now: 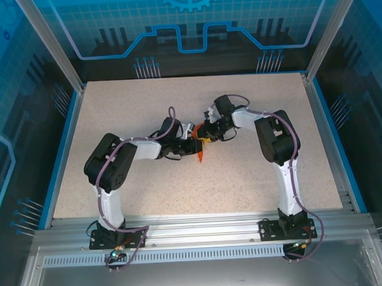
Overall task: Fold a paper plane with a square sheet of paper (fold left side to right side)
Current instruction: Fold the wing for the fifth time at the center of the table.
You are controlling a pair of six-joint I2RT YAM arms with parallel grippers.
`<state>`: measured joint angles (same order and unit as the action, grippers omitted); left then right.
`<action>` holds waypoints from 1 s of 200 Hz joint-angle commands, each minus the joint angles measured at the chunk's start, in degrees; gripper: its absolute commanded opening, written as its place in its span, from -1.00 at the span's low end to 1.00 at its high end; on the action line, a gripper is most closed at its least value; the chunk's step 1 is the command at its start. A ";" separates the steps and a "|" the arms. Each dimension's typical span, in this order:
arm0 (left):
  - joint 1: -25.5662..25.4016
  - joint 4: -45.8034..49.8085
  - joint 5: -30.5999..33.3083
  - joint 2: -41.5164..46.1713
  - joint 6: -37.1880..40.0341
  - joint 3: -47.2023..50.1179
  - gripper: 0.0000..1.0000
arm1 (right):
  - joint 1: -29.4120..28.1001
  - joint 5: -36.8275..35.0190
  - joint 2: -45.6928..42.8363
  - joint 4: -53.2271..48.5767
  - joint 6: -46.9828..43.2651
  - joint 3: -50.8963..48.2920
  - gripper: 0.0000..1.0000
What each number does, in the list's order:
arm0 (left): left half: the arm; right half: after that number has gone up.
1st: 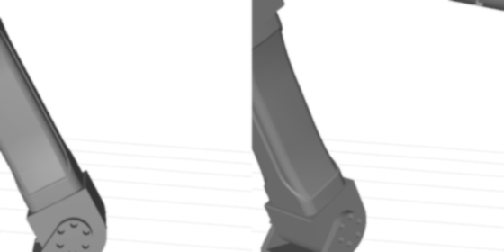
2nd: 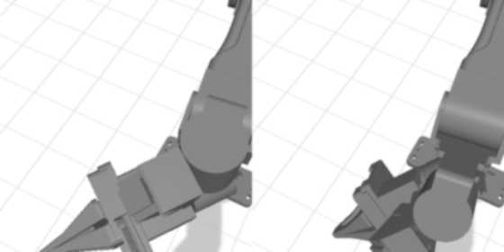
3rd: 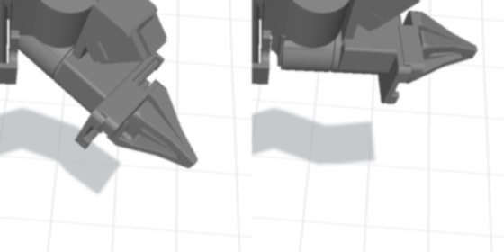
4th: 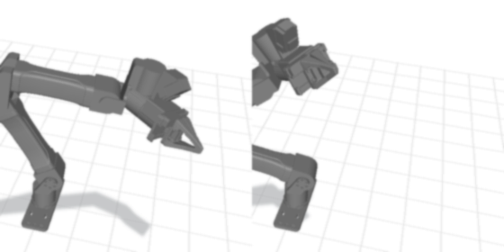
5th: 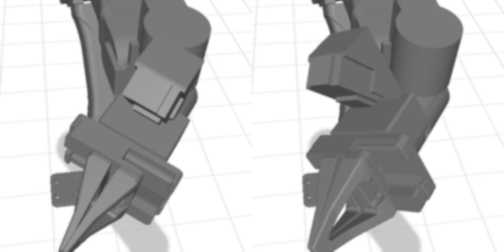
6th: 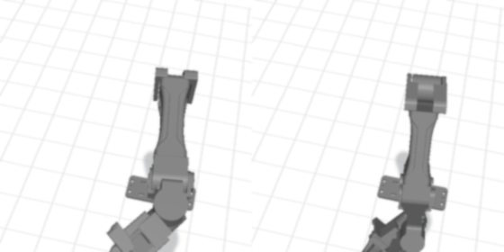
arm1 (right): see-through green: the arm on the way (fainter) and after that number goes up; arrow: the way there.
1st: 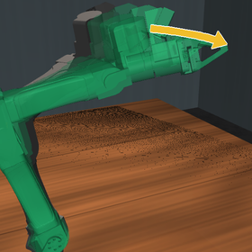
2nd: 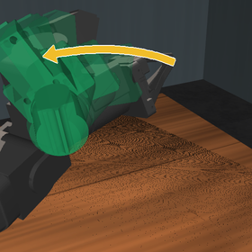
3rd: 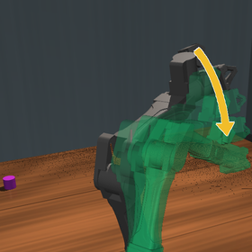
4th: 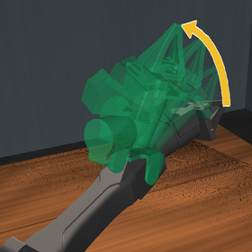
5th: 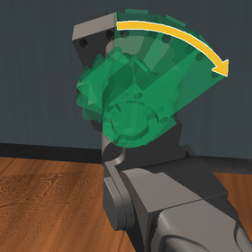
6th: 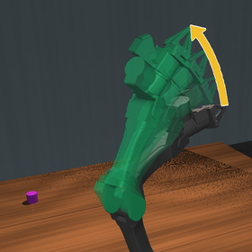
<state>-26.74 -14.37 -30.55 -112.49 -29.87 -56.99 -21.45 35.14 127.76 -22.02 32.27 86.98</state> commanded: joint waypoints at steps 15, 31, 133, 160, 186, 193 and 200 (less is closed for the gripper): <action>-0.81 2.82 -0.78 -1.48 3.68 -2.05 -0.54 | -0.66 -2.98 2.99 -6.19 -0.80 0.38 -0.52; -1.33 4.11 -0.01 -1.68 4.75 -2.16 -0.54 | -0.68 -3.05 2.99 -6.29 -0.80 0.40 -0.52; -7.47 13.36 5.08 -1.42 12.42 -3.44 -0.57 | -0.75 -3.93 3.49 -7.60 -0.36 0.97 -0.52; -8.71 14.12 5.51 -1.38 13.07 -2.89 -0.59 | -0.74 -3.94 3.63 -7.87 -0.28 1.17 -0.52; -10.00 15.07 5.78 -0.98 13.84 -2.25 -0.60 | -0.86 -4.08 3.77 -8.12 -0.25 1.47 -0.52; -10.46 15.47 6.14 -0.90 14.04 -2.20 -0.60 | -0.84 -4.13 3.72 -8.13 -0.28 1.49 -0.52; -10.73 15.71 6.23 -0.81 14.18 -2.03 -0.61 | -0.85 -4.11 3.78 -8.10 -0.27 1.61 -0.52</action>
<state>-33.63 -6.26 -22.22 -113.19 -19.05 -60.31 -21.50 34.92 128.01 -26.89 31.83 88.33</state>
